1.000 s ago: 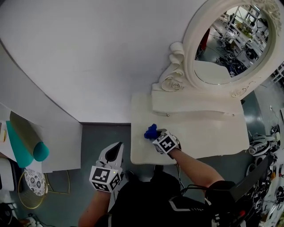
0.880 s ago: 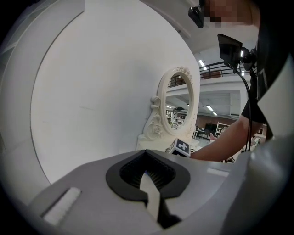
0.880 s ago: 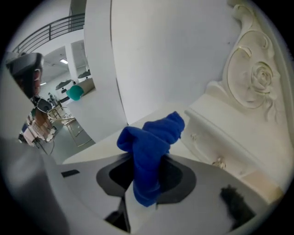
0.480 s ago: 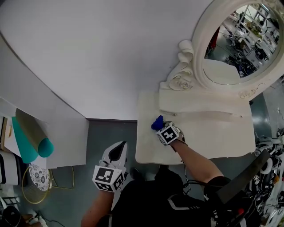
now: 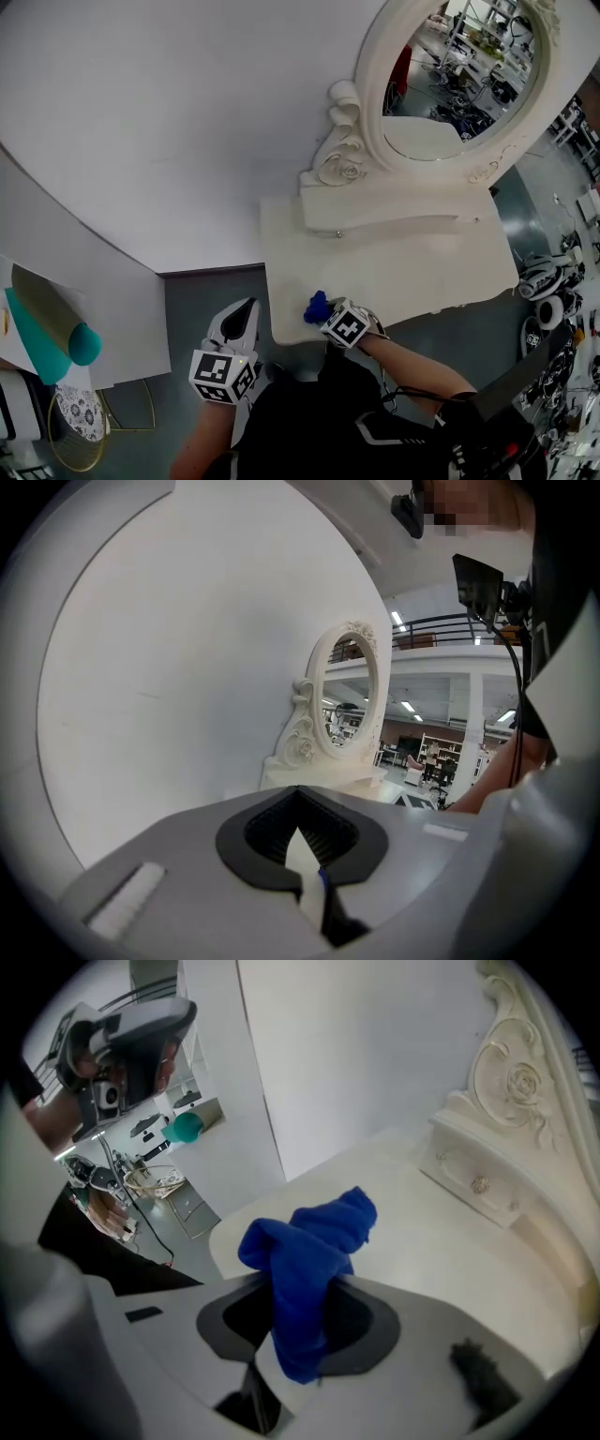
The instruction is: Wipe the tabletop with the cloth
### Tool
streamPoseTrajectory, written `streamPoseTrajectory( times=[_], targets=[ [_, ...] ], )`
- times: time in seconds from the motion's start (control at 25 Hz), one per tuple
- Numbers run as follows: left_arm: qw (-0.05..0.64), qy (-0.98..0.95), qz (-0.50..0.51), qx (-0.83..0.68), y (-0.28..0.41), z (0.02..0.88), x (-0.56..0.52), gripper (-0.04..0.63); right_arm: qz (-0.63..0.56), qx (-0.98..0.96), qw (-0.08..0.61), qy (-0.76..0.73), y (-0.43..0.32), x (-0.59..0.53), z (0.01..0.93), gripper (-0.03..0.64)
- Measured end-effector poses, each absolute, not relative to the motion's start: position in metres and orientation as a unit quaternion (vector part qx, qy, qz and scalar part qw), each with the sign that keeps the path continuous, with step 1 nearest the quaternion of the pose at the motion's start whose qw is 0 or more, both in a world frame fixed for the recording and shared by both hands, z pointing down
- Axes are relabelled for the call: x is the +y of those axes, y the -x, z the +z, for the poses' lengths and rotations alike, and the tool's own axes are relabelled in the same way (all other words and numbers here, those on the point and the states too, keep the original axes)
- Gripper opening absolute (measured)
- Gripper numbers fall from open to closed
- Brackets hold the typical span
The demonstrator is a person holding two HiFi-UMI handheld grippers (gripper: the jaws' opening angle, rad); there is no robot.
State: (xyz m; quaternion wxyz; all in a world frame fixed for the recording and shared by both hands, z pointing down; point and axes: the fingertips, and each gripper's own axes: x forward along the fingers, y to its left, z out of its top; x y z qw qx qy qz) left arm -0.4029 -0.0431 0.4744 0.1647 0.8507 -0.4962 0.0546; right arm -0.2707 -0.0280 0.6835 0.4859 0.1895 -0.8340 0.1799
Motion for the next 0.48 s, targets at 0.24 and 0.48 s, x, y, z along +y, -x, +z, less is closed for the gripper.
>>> streamPoseTrajectory(
  times=[0.24,0.48],
  targets=[
    [0.172,-0.864,0.048,-0.471,0.393,0.477,-0.042,0.008,0.221,-0.828,0.477,-0.193,0.264,0.01,0.684,0.129],
    [0.164,-0.869,0.05,-0.464,0.386,0.474,-0.039,0.008,0.203,-0.832,0.448,-0.258,0.254,-0.048,0.671,0.129]
  ],
)
